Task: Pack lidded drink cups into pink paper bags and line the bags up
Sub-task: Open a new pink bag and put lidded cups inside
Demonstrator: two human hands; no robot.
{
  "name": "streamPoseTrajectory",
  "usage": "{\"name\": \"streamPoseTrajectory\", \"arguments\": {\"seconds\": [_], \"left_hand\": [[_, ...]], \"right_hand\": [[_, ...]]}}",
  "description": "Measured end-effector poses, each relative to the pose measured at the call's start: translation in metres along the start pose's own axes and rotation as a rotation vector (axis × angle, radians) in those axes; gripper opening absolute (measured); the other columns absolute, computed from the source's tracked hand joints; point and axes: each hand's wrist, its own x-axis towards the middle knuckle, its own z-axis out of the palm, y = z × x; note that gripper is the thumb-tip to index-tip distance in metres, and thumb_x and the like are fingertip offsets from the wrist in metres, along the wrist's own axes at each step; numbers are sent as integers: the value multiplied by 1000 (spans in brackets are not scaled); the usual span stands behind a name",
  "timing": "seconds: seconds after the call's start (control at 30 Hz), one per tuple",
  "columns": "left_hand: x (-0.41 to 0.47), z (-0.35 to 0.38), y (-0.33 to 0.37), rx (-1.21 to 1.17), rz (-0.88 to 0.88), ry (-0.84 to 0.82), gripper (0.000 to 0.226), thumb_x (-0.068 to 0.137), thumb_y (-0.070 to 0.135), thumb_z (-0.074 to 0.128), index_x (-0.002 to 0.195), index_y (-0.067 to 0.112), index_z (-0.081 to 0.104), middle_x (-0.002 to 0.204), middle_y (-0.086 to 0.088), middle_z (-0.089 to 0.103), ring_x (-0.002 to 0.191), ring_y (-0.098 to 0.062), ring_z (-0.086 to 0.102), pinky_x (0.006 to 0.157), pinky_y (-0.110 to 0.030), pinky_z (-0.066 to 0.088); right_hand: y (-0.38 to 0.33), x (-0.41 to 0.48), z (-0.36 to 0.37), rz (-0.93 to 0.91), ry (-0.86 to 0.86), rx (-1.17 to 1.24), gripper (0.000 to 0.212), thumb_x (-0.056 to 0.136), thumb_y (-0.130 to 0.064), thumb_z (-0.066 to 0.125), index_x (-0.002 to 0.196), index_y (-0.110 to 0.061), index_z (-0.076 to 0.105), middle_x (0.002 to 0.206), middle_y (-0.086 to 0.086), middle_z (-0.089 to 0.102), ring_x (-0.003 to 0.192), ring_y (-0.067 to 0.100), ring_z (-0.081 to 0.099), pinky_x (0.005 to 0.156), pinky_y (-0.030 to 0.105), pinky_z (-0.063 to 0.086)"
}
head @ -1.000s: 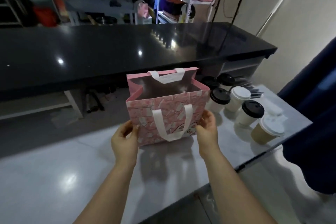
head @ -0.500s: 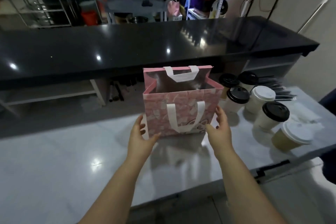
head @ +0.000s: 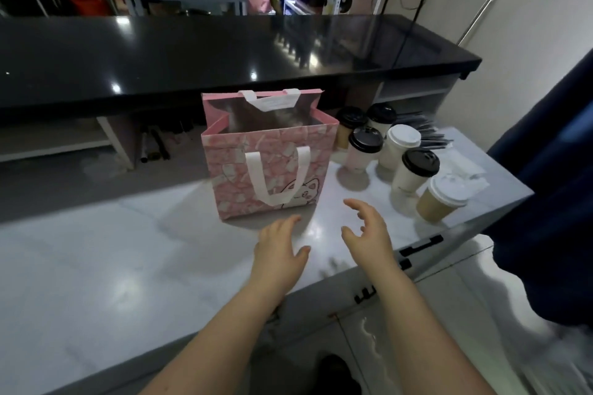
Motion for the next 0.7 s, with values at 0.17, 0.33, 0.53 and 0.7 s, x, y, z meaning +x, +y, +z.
{"name": "streamPoseTrajectory", "arguments": {"seconds": [0.17,0.33,0.53,0.7], "left_hand": [[44,43,58,251,216,23,55,92,29,56,144,28,37,148,0,35,136,-23,25,108,-40,30],[112,95,110,341,223,63,59,90,23,55,146,25,34,147,0,33,135,-24,27,106,-39,30],[200,105,153,362,50,142,66,87,15,56,149,24,31,146,-3,36,133,-25,27,106,-41,32],[233,77,158,378,-92,216,83,78,30,76,148,28,32,144,-2,36,133,-25,27,107,-43,33]], "right_hand": [[15,37,-42,-112,68,-119,42,85,-1,59,122,-20,58,123,-8,53,125,20,43,106,31,35],[40,110,-98,-215,47,-241,45,84,-3,60,126,-18,57,132,-3,51,125,18,37,103,22,26],[54,211,-142,-327,-179,-378,58,81,-13,66,136,-21,49,135,0,48,124,23,38,105,31,29],[43,277,-123,-443,-442,-486,69,79,-29,72,140,-23,41,139,3,41,126,28,36,102,37,36]]}}
